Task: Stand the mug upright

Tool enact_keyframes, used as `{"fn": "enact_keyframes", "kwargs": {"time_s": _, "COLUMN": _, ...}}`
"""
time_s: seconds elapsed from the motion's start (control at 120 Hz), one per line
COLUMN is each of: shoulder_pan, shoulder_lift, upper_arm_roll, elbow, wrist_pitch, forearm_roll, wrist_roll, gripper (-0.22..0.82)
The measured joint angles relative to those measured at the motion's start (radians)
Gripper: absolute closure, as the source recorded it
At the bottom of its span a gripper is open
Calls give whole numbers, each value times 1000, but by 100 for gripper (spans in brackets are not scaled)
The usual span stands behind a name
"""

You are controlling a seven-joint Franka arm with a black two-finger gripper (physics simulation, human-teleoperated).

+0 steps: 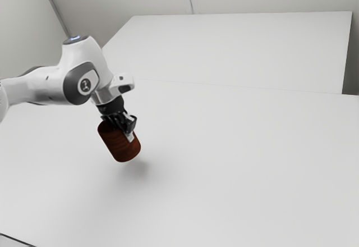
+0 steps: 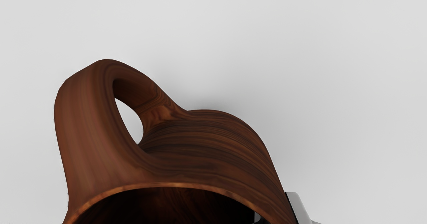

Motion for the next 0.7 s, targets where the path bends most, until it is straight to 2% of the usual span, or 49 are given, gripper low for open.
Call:
{"fn": "enact_keyframes", "kwargs": {"time_s": 0.367, "shoulder_pan": -6, "shoulder_lift": 32, "upper_arm_roll": -12, "elbow": -57, "wrist_pitch": 136, "forearm_roll": 5, "wrist_roll": -80, "gripper": 78}}
{"fn": "enact_keyframes", "kwargs": {"time_s": 0.7, "shoulder_pan": -12, "shoulder_lift": 77, "upper_arm_roll": -13, "elbow": -68, "wrist_pitch": 182, "forearm_roll": 6, "wrist_roll": -125, "gripper": 78}}
